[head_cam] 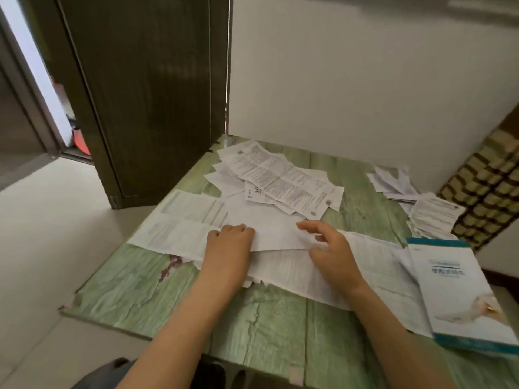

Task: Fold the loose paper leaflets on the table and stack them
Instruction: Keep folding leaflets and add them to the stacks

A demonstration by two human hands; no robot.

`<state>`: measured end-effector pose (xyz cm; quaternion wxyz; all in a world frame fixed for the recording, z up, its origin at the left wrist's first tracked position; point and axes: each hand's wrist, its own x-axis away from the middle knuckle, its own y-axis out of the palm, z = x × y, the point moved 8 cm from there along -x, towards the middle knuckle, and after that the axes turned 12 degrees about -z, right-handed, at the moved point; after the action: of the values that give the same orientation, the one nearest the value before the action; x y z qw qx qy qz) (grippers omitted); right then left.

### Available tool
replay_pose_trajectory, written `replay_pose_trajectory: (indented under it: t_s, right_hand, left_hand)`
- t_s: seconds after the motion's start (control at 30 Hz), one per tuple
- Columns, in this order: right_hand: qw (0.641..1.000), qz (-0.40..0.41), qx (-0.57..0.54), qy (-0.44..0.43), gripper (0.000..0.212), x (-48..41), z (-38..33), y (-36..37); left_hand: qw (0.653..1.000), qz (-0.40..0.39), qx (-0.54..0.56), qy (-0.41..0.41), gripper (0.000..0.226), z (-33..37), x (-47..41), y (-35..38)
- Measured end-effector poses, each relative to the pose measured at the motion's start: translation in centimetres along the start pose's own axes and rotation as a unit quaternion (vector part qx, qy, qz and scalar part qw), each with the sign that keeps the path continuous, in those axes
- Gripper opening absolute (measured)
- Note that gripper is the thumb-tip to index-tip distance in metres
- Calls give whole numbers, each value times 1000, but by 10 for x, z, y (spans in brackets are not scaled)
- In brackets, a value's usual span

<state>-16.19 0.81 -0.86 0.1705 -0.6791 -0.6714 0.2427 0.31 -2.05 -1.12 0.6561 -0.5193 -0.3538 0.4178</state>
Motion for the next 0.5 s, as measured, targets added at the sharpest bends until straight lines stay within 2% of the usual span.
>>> replay_pose_trajectory:
  t_s: [0.1,0.17,0.27,0.37,0.43,0.5]
  right_hand:
    - [1000,-12,15,-9,65,5,-1,2]
    - [998,-28,53,-18,70,5,-1,9]
    - [997,-11,62,-32,65,5,-3,9]
    - [999,18,-25,-29,45,9,-9,3]
    - [993,10,-112,-27,28,11,-12,3]
    - [983,-3,-183,-17,19,13,-13,4]
  left_hand:
    - [998,44,53,11,31,-5,2,-13]
    - [989,74,127,1,35,-13,8,-23]
    - [965,111,238,-2,29,-21,22,-42]
    - [936,75,344,19,17,-21,33,-46]
    - [904,28,424,37,13,-17,35,-44]
    - [872,17,489,38,11,-18,37,-42]
